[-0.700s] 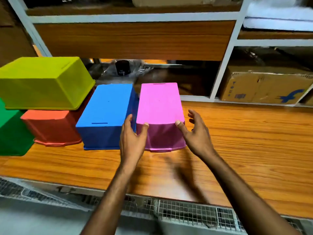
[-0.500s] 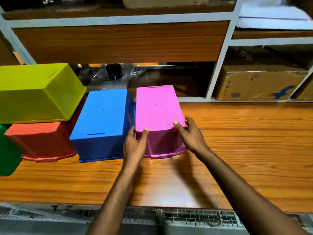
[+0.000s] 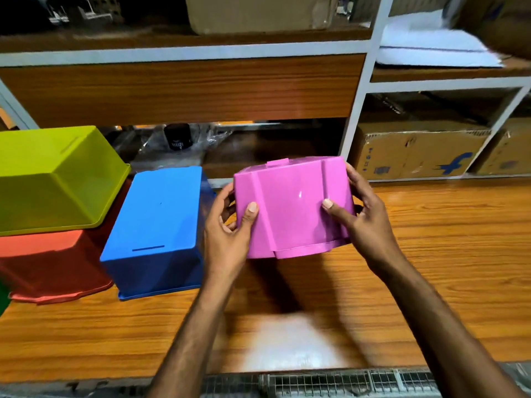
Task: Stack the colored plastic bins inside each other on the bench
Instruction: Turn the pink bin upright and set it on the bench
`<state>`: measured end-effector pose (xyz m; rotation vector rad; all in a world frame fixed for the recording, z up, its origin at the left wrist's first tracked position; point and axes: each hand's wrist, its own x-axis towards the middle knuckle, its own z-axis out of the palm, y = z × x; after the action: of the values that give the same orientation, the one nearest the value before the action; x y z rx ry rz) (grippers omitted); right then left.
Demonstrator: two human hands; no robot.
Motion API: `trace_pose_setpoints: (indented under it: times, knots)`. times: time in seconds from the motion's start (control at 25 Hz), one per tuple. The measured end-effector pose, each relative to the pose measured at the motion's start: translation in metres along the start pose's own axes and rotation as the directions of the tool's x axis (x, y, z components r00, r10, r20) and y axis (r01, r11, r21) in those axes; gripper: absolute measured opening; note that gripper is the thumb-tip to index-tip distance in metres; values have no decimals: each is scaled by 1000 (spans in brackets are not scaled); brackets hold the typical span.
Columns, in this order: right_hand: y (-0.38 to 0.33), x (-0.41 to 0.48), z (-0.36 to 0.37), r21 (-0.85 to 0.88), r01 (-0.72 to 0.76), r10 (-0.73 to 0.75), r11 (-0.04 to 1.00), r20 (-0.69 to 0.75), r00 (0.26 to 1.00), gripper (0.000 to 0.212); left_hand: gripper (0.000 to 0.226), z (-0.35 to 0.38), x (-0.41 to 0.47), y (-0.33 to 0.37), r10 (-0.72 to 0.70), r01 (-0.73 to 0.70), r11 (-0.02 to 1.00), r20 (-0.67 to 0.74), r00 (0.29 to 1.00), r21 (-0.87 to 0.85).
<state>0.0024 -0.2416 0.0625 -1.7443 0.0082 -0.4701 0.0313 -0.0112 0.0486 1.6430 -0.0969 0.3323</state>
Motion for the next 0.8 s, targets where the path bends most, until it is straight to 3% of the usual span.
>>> trace_pose_setpoints:
  times: [0.12, 0.28, 0.4, 0.52, 0.6, 0.72, 0.8]
  knots:
    - [-21, -3, -32, -27, 49, -49, 998, 33, 998, 86, 57, 19, -7, 28, 60, -56, 995, 47, 997, -81]
    - [-38, -9, -79, 10, 65, -66, 998, 131, 989, 107, 82, 39, -23, 59, 77, -51, 990, 206, 976, -129]
    - [-42, -12, -119, 133, 46, -55, 990, 63, 997, 93, 71, 47, -31, 73, 41, 42, 958, 282, 959, -283]
    - [-42, -17, -157, 343, 35, -64, 939, 72, 995, 69, 71, 61, -46, 86, 128, -4, 943, 351, 927, -332]
    - [-47, -23, -178, 391, 39, -108, 920, 155, 982, 70, 73, 78, -56, 91, 150, -67, 958, 287, 946, -279]
    - [-57, -32, -201, 308, 77, -169, 948, 286, 943, 80, 54, 105, -60, 85, 172, -164, 969, 26, 985, -186]
    - [-59, -39, -212, 178, 147, -201, 973, 337, 920, 86, 46, 118, -63, 82, 80, -109, 951, -112, 990, -288]
